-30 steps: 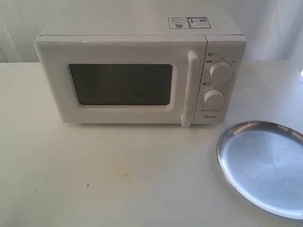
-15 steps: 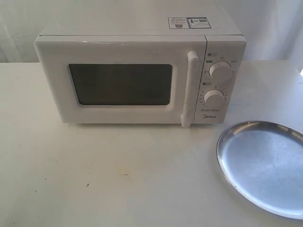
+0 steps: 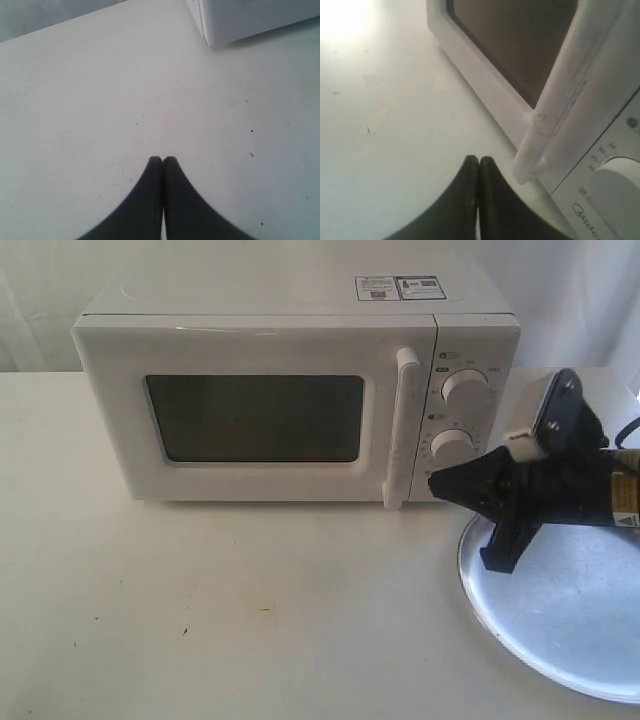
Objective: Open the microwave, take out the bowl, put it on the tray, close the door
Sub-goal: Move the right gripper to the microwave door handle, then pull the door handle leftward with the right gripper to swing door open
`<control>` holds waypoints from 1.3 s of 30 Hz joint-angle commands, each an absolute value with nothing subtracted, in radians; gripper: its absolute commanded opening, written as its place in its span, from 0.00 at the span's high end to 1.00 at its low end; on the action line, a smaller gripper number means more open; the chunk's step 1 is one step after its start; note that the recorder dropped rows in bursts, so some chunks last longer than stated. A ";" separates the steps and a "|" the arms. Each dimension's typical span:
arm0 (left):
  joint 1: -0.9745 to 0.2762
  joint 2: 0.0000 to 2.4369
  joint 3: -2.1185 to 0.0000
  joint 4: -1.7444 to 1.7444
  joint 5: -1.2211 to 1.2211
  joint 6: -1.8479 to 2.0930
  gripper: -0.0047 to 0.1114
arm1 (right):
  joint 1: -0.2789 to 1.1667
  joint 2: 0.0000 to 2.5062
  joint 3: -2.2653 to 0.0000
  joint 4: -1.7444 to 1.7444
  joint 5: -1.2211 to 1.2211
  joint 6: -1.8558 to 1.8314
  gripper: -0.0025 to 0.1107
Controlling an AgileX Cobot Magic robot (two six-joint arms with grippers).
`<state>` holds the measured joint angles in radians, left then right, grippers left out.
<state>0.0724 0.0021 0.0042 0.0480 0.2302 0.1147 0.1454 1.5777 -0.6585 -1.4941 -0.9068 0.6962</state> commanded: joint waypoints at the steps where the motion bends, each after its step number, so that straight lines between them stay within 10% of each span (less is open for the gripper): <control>1: 0.069 0.000 0.000 0.045 0.231 0.109 0.96 | 0.139 1.669 -0.667 -1.377 -0.929 0.448 0.98; 12: 0.069 0.000 0.000 0.045 0.231 0.109 0.96 | 0.139 1.713 -0.667 -0.927 -0.997 0.340 0.96; 29: 0.069 0.000 0.000 0.045 0.231 0.109 0.96 | 0.176 1.920 -0.702 -1.017 -1.221 0.283 0.42; 39: 0.069 0.000 0.000 0.045 0.231 0.109 0.96 | 0.288 2.017 -0.812 -1.004 -1.221 0.239 0.45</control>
<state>0.0724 0.0021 0.0042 0.0480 0.2302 0.1147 0.2635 1.9992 -0.7848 -1.0088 -1.2042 0.2705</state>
